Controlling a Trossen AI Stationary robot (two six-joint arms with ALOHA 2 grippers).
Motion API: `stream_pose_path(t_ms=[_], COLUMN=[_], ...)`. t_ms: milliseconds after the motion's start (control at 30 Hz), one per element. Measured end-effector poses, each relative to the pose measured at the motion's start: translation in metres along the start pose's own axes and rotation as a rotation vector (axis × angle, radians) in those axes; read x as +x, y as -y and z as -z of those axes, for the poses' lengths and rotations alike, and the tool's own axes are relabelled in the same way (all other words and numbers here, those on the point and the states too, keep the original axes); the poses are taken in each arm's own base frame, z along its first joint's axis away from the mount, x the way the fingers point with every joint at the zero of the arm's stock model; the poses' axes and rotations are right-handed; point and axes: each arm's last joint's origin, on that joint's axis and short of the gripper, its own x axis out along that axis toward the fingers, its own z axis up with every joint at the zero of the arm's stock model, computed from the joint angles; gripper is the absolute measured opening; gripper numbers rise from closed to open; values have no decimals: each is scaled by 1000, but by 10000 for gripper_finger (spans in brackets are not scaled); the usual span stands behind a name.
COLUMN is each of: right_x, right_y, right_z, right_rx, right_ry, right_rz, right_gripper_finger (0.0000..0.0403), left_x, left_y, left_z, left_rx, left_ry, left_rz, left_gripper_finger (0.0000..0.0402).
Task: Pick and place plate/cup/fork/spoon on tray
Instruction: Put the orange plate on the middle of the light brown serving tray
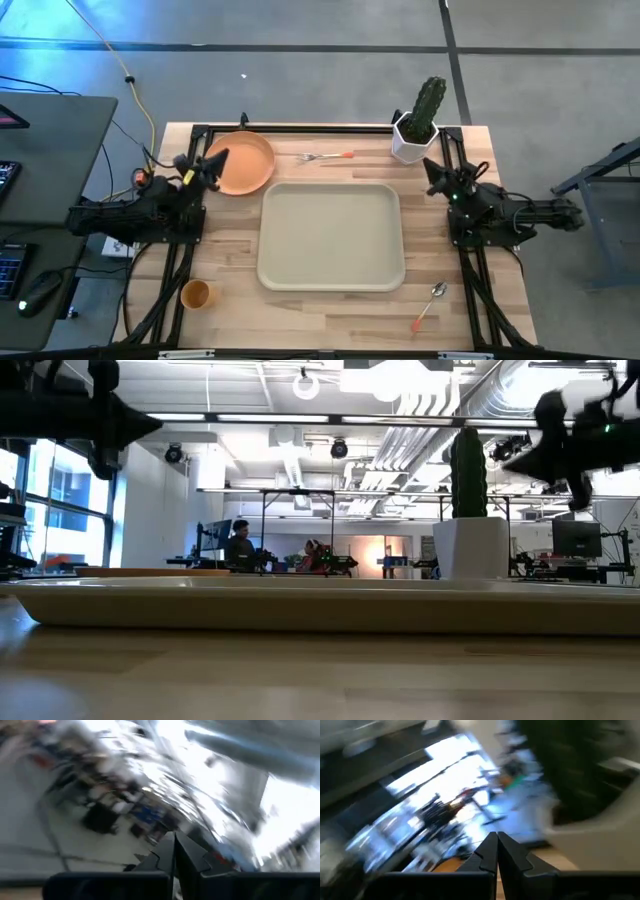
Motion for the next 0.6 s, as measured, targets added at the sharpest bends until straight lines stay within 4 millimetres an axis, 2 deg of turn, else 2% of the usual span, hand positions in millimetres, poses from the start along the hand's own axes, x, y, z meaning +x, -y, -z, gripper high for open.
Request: stream_pose_path(t_ms=[133,233,300,500,600], right_x=[1,1,2,2,2], right_y=[8,8,8,7,2], right_z=[8,10,10,10,11], right_rx=[286,308,326,342,364], right_ry=[19,14,6,-12,-111], right_rz=[113,126,123,105,9], right_gripper_finger=[0,0,0,0,0], left_x=[0,0,0,-4,-5], left_y=[-3,-3,-4,-8,-9], left_z=[-2,-1,4,28,35], left_rx=[-130,-213,-215,-204,-159], left_ry=[73,66,-8,-397,-499], left_rz=[-110,-101,-71,71,92], left_gripper_finger=[3,3,3,3,3])
